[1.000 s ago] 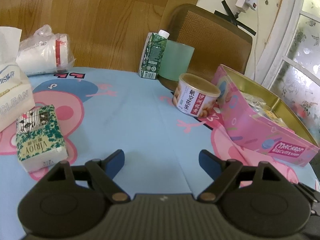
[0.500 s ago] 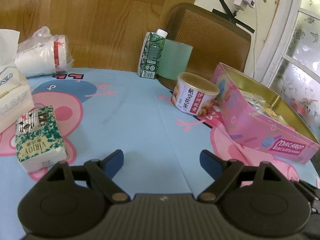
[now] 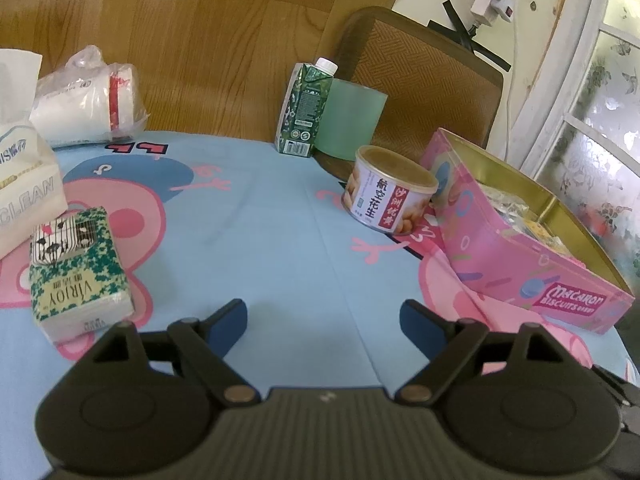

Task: Organize soft objects

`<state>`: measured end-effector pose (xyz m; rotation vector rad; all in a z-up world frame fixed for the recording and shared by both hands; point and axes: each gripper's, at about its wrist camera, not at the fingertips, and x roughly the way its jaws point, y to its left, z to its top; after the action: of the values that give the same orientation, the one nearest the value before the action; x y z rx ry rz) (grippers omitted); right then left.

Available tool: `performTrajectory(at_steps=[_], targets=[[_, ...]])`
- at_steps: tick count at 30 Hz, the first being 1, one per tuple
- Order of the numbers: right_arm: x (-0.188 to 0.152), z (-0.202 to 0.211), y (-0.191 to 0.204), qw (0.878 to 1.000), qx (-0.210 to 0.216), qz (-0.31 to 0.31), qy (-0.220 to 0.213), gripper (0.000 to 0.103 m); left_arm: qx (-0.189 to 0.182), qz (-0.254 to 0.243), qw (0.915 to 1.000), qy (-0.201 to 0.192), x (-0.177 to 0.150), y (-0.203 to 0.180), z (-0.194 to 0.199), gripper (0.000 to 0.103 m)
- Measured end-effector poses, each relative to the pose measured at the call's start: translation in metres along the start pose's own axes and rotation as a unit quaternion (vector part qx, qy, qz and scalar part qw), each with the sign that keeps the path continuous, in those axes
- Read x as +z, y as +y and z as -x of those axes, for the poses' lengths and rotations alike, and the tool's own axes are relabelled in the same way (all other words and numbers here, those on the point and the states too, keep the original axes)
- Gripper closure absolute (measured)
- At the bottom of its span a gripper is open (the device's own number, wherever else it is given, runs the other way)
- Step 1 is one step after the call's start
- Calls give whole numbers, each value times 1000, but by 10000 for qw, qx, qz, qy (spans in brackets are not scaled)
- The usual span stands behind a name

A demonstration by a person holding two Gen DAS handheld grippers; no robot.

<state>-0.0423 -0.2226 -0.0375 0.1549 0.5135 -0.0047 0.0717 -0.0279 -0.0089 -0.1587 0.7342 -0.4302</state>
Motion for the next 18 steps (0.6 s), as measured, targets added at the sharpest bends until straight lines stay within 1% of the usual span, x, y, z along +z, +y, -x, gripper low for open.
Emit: performTrajectory(at_steps=[18], targets=[[-1,1,0,10000,9,-38,-14,27,16,-35,10000,6,0,-1,-1,14]])
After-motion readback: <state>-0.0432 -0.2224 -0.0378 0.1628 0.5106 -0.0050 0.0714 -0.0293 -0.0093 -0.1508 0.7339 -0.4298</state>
